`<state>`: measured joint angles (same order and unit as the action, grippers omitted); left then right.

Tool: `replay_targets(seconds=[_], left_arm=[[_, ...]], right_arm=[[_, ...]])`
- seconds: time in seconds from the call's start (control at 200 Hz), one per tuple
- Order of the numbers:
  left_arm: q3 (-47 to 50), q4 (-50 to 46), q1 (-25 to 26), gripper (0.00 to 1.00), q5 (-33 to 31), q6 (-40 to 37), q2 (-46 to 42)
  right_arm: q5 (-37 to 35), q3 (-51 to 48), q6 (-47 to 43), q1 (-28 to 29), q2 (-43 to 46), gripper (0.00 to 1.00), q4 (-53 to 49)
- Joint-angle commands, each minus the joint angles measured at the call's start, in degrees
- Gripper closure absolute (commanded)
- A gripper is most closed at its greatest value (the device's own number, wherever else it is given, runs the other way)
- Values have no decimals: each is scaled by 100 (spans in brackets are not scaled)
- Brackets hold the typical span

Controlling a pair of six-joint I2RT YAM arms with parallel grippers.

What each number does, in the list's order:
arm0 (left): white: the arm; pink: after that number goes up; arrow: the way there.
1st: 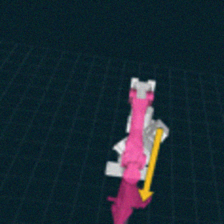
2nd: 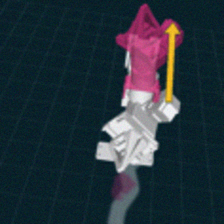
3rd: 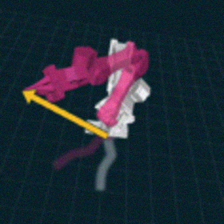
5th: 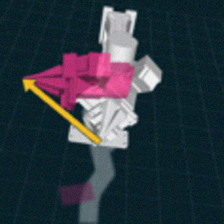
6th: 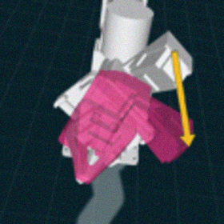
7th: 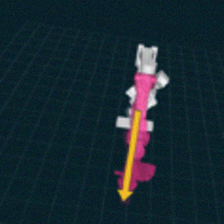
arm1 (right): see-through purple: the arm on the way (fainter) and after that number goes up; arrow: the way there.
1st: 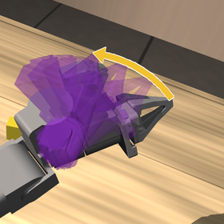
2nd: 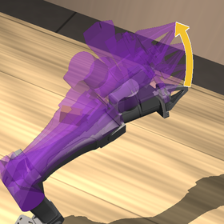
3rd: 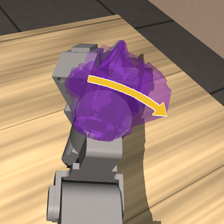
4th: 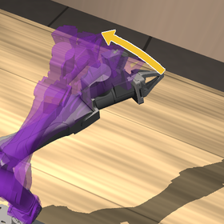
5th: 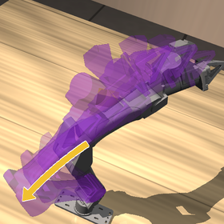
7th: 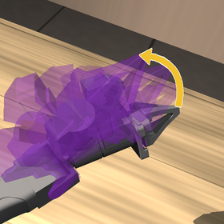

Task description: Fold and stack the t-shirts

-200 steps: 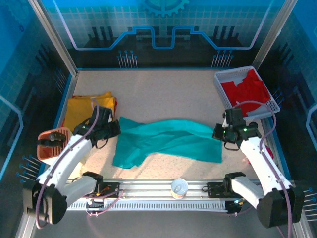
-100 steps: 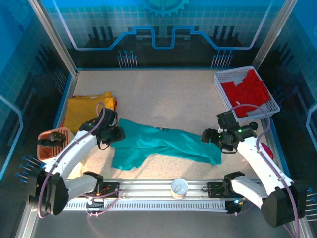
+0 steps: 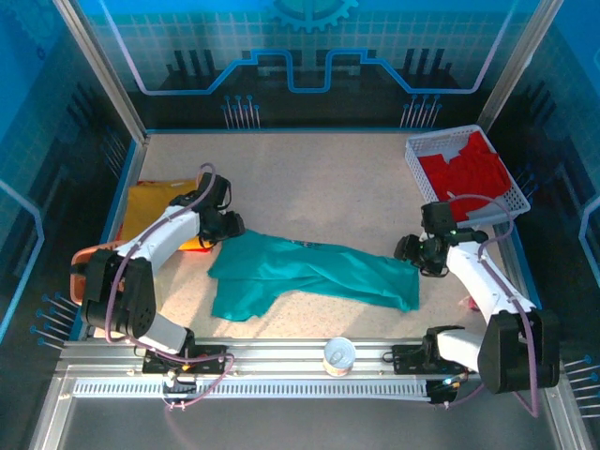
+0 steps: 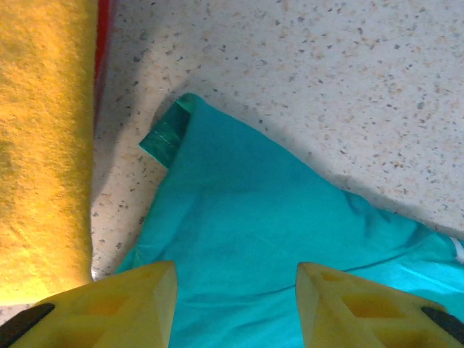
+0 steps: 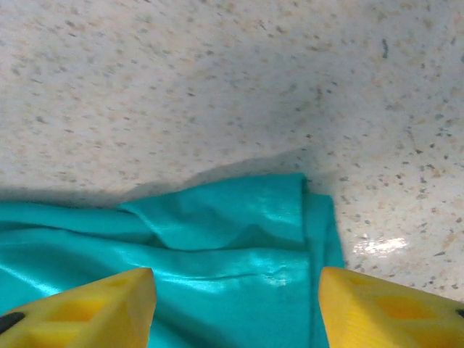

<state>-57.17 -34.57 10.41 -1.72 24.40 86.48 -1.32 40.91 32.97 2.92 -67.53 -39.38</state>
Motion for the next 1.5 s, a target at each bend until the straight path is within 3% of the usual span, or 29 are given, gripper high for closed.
replay_targets(seconds=[0.0,0.06,0.425,0.645,0.896,0.981,1.306,1.496], left_arm=[[-89,28,-48,53,52,-189,-35],[-37,38,-55,53,61,-181,-53],[188,38,-259,53,-75,-207,-342],[153,136,-365,53,-42,-208,-283],[-16,515,-365,48,204,-52,38],[-159,594,-368,47,313,-11,216],[-344,476,-365,51,-121,-128,679],[-383,659,-371,66,72,-118,995]], right_arm=[[196,-244,101,-133,-27,53,281],[186,-282,120,-149,-67,57,275],[-162,-505,148,-158,-186,54,250],[55,-607,138,-143,-354,60,492],[258,-602,142,-99,-327,86,594],[229,-567,108,-106,-289,100,551],[144,-468,-10,-133,-3,100,422],[274,-349,-45,-146,99,100,363]])
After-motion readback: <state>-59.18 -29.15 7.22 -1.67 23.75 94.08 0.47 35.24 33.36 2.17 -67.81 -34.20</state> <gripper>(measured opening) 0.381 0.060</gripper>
